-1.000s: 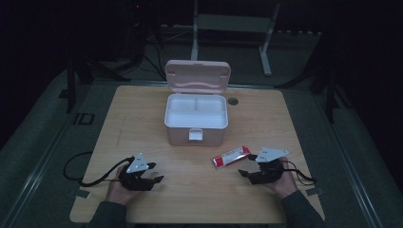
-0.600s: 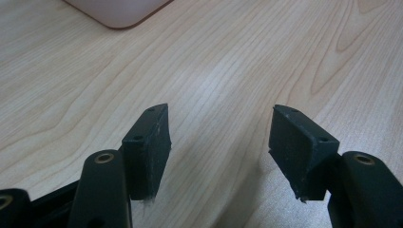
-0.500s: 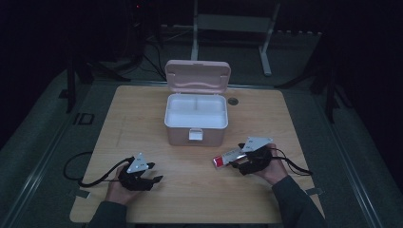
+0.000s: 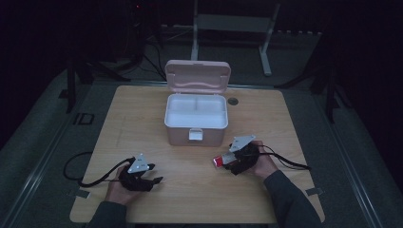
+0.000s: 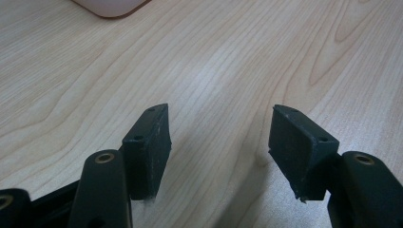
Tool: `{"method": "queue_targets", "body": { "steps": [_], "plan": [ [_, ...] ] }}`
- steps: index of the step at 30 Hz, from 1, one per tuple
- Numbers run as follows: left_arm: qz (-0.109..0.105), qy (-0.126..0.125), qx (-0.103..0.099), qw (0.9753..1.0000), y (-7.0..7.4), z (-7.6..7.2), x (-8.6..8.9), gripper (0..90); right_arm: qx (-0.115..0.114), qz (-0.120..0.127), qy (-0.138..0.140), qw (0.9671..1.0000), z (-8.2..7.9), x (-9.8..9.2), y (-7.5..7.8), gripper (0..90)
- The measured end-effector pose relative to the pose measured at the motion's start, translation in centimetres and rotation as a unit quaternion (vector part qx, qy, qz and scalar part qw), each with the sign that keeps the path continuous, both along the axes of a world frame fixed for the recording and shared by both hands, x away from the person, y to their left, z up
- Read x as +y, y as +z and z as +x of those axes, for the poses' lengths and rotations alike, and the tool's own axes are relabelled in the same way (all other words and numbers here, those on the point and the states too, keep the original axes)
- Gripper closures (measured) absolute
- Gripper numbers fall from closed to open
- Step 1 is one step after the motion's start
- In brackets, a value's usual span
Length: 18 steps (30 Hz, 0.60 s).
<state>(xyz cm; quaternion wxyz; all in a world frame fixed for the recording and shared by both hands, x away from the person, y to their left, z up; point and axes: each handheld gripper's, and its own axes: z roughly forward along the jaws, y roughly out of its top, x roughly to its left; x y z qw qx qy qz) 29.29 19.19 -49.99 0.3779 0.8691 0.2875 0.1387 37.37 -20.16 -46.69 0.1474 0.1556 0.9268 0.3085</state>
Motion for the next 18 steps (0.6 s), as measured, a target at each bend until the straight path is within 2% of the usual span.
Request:
{"method": "queue_targets", "body": {
  "steps": [5,12,18],
  "plan": [
    [-0.002,0.000,0.000,1.0000,0.0,0.0,0.0,39.4,0.017,-0.008,0.007,0.9998,0.7,0.5,-0.7,15.7],
    [0.005,-0.005,0.006,1.0000,-0.1,0.0,-0.1,39.5,0.029,-0.007,0.012,0.9995,1.5,0.8,-1.0,23.9],
    [0.001,-0.004,0.004,1.0000,-0.1,0.0,0.0,39.7,0.024,-0.024,0.003,0.9994,1.8,0.7,-0.9,39.7]
  ]
}}
